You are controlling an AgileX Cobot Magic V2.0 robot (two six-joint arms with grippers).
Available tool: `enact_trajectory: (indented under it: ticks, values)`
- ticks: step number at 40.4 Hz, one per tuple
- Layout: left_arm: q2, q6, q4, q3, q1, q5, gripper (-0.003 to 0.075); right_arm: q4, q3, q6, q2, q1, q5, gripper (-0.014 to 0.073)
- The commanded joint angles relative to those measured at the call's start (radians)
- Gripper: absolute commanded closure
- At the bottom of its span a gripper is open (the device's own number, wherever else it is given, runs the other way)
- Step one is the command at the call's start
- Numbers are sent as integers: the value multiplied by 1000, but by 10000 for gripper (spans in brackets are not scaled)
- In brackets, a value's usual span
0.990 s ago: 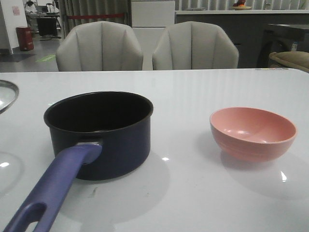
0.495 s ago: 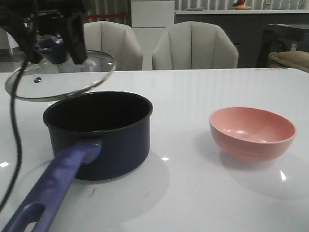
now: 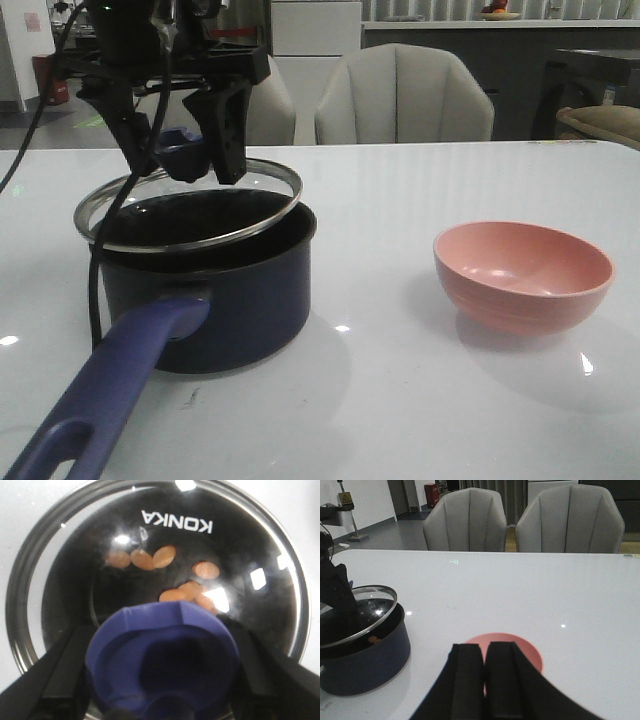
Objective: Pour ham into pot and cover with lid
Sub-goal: 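Move the glass lid over the saucepan and lower it with left gripper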
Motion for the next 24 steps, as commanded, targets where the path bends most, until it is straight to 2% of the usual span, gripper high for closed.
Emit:
enact_trajectory:
  ticks: [1, 24]
  values:
    - [-46, 13, -4, -39, -10, -20, 391, 8, -26, -11, 7, 3, -55, 432]
    - [-29, 30, -4, -39, -27, -38, 391, 8, -26, -11, 7, 3, -55, 432]
